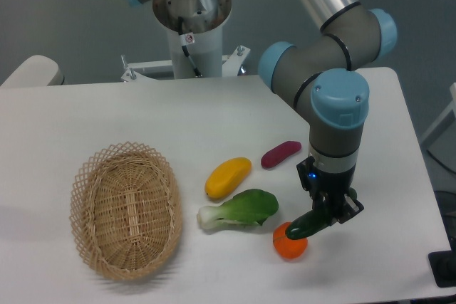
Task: Place the cucumber on the table
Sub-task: 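Carry the held green cucumber sideways away from the orange with the gripper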
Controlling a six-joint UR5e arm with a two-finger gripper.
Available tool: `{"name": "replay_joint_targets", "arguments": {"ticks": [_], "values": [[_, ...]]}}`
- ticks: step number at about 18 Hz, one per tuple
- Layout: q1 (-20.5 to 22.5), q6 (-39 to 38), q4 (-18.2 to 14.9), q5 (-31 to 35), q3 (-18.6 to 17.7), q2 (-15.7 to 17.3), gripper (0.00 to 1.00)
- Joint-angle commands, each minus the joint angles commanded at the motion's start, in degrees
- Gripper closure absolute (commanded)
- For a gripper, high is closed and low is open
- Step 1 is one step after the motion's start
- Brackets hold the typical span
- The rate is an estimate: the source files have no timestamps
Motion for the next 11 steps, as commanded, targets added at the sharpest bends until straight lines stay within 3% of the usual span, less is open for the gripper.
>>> {"name": "replay_joint_targets", "arguments": {"ticks": [8, 11], "values": [[0.44, 0.26, 0.35, 0.09, -1.58, 0.17, 0.76], [1.58, 3.59, 0.35, 0.17, -2.9, 0.26, 0.76]]}}
